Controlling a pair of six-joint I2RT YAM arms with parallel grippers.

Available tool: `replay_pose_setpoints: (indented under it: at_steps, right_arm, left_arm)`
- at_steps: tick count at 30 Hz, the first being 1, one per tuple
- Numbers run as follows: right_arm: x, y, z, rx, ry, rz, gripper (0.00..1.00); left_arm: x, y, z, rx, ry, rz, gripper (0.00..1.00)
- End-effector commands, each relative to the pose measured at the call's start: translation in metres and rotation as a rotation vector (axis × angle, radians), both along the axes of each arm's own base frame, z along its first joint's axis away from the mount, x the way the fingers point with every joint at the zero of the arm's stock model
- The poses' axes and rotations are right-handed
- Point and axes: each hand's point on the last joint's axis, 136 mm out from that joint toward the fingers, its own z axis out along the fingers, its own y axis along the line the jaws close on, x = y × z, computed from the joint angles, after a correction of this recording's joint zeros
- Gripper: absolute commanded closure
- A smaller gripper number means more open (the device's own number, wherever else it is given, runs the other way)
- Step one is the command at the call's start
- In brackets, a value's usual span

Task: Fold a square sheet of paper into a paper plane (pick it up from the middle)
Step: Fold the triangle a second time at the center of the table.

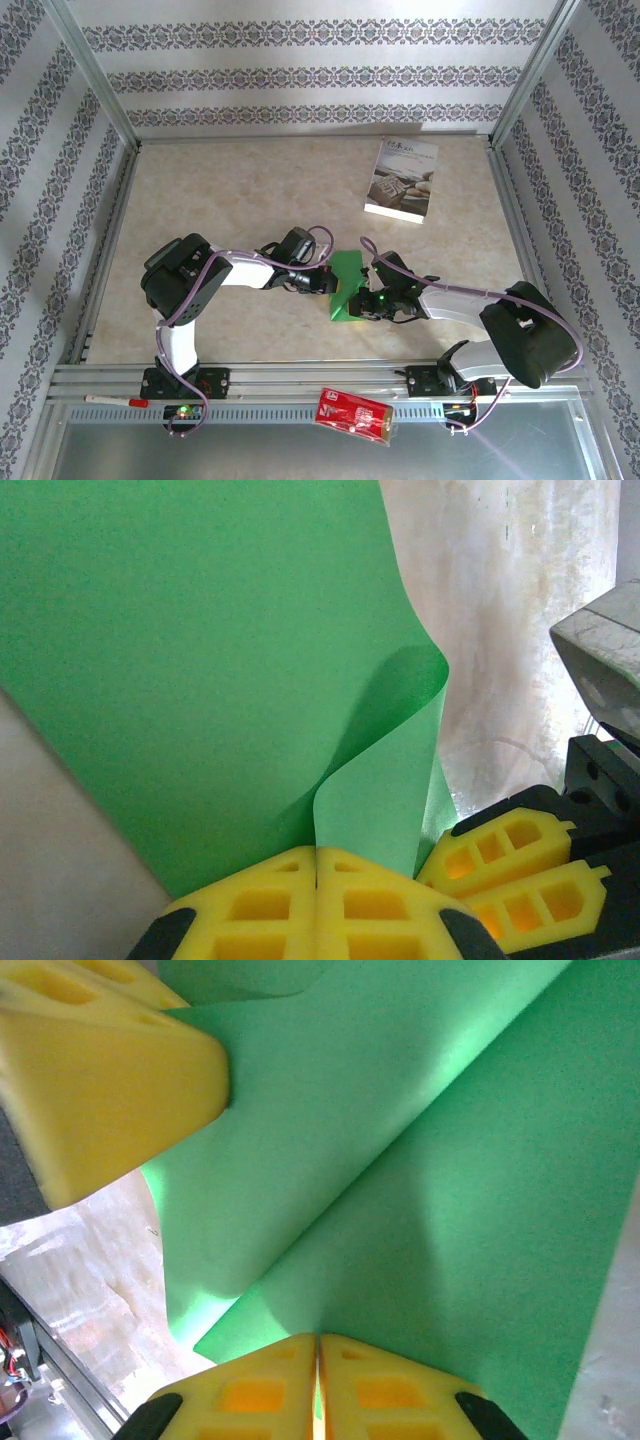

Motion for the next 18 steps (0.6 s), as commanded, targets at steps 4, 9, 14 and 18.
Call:
replay_pose_setpoints:
  at_steps: [4, 9, 14, 18]
  right_arm:
    - [-0.004, -0.010, -0.006, -0.042, 0.019, 0.006, 0.88]
    - [0.006, 0.004, 0.019, 0.037, -0.036, 0.011, 0.85]
    - [0.012, 0.023, 0.042, 0.115, -0.085, 0.012, 0.83]
    - [0.011, 0.037, 0.046, 0.142, -0.096, 0.016, 0.83]
  left_arm:
    - [-0.006, -0.001, -0.019, 0.061, 0.002, -0.015, 1.00]
    - [-0.015, 0.013, -0.041, 0.143, 0.034, -0.013, 1.00]
    - [-0.021, 0.024, -0.054, 0.208, 0.051, -0.016, 1.00]
    - [-0.024, 0.029, -0.060, 0.230, 0.062, -0.011, 1.00]
